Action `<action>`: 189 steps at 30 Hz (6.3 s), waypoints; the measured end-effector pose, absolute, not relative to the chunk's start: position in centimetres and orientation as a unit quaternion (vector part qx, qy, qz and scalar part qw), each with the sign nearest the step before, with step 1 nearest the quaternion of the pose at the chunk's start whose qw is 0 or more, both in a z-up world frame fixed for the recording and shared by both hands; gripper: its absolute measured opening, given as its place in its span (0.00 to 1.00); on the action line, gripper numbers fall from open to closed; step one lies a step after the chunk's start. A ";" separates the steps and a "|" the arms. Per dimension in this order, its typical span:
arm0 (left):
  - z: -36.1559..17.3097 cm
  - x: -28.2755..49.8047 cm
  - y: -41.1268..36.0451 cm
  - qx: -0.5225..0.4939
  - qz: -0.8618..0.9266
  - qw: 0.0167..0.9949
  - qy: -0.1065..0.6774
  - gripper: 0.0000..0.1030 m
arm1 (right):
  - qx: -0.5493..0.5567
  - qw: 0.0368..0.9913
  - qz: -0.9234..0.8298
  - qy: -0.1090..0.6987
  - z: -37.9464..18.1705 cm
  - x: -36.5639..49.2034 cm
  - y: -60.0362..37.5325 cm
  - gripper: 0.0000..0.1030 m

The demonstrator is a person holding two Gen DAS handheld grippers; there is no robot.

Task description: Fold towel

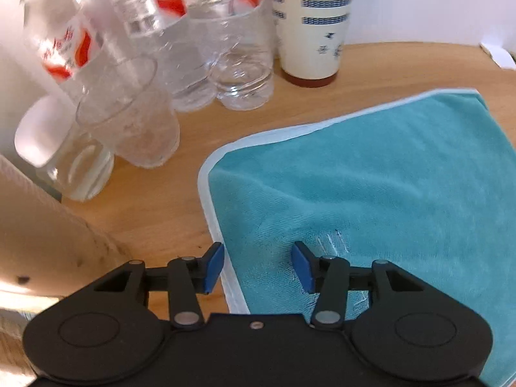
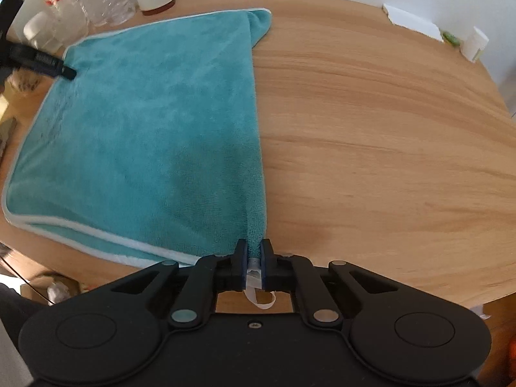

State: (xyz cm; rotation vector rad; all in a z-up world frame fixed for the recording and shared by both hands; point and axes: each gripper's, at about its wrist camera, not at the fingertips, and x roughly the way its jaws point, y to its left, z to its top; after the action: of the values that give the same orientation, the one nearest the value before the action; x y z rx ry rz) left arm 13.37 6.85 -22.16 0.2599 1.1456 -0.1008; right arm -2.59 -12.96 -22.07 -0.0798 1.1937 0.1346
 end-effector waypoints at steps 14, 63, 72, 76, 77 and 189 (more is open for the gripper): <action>-18.8 7.5 8.6 0.075 -0.090 0.814 0.569 0.48 | 0.085 0.882 0.114 0.450 -15.9 6.5 -23.2 0.31; -21.4 -4.9 -4.6 -0.287 0.091 0.733 0.610 0.50 | -0.203 0.715 0.492 0.453 -21.4 29.4 -15.6 0.48; -21.3 -5.1 -4.6 -0.300 0.116 0.731 0.603 0.08 | -0.235 0.664 0.538 0.464 -22.0 29.2 -14.3 0.08; -20.9 -5.5 -4.6 -0.263 0.120 0.739 0.609 0.07 | -0.260 0.660 0.547 0.444 -21.5 29.1 -14.4 0.07; -20.8 -5.6 -4.4 -0.262 0.121 0.738 0.610 0.07 | -0.266 0.660 0.551 0.437 -21.3 29.1 -14.5 0.06; -21.2 2.0 -10.1 -0.162 -0.140 0.713 0.667 0.35 | 0.060 0.769 0.300 0.561 -22.8 25.6 -25.4 0.40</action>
State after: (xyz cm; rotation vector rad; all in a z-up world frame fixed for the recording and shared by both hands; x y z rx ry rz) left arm 2.03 -10.09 -21.18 -0.3598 1.4783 -0.3113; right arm 25.59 -25.40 -22.77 0.1308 1.2180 0.6500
